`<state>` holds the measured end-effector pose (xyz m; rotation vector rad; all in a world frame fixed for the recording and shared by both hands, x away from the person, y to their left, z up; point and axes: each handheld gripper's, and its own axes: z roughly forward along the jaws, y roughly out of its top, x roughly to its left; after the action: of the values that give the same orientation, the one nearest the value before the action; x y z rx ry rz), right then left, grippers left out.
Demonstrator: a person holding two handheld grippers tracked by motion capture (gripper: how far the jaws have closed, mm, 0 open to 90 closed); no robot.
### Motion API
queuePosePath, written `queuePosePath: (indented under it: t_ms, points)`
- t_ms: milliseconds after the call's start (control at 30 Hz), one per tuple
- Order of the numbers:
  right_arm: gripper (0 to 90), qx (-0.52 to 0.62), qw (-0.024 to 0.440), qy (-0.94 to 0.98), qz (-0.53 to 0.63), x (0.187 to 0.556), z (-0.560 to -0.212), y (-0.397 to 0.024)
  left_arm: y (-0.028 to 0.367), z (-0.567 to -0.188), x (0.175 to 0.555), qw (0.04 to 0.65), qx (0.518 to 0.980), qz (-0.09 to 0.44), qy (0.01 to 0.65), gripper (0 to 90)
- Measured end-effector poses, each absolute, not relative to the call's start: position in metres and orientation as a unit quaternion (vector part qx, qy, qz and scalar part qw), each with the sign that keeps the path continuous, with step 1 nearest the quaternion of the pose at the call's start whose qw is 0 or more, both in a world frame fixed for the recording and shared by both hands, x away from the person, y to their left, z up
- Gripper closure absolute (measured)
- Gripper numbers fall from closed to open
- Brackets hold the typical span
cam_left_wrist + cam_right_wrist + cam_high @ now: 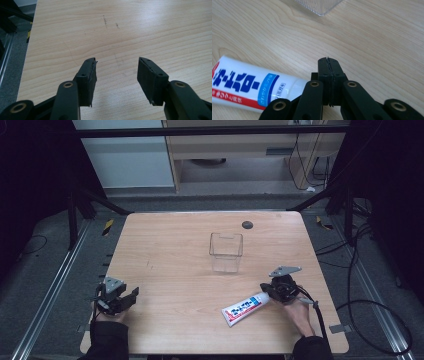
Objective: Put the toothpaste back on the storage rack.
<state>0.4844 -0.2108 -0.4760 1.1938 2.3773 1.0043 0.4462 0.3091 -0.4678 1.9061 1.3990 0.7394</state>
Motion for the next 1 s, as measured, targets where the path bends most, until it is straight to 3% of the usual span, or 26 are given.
queuePosePath:
  t_ms: [467, 1000]
  points:
    - [89.8, 0.418, 0.148, 0.829, 0.341, 0.468, -0.475, -0.223, 0.309, -0.467, 0.446, 0.326, 0.728, 0.283, 0.533, 48.7]
    - [90.0, 0.410, 0.144, 0.831, 0.346, 0.481, -0.477, -0.210, 0.309, -0.468, 0.446, 0.326, 0.728, 0.283, 0.532, 48.8]
